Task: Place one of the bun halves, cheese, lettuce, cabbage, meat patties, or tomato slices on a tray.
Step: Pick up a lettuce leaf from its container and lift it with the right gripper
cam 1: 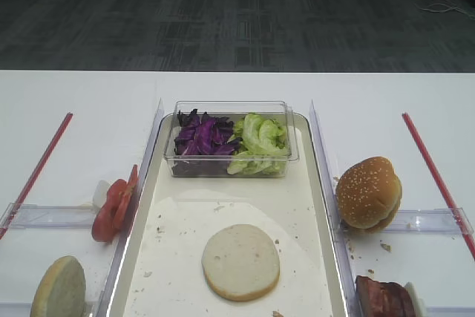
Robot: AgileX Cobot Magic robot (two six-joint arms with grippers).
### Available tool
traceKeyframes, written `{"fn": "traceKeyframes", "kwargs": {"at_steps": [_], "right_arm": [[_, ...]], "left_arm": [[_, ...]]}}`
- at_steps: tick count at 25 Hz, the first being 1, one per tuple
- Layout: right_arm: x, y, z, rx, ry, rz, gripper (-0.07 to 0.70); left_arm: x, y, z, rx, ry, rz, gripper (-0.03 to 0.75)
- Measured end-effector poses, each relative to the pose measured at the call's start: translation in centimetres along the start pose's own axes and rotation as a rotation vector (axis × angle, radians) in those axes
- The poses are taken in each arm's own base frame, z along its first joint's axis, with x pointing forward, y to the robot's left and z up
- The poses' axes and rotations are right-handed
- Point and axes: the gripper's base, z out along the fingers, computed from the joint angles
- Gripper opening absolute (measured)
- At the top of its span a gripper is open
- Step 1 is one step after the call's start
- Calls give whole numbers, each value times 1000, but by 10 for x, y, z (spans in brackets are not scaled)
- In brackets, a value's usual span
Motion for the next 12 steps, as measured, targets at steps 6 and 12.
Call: {"fn": "traceKeyframes", "kwargs": {"at_steps": [6,12], "right_arm": [[0,0,0,0,0,0,531],[0,0,0,0,0,-5,531]], "left_arm": [[0,0,0,0,0,0,412],[0,0,0,0,0,0,412]]}}
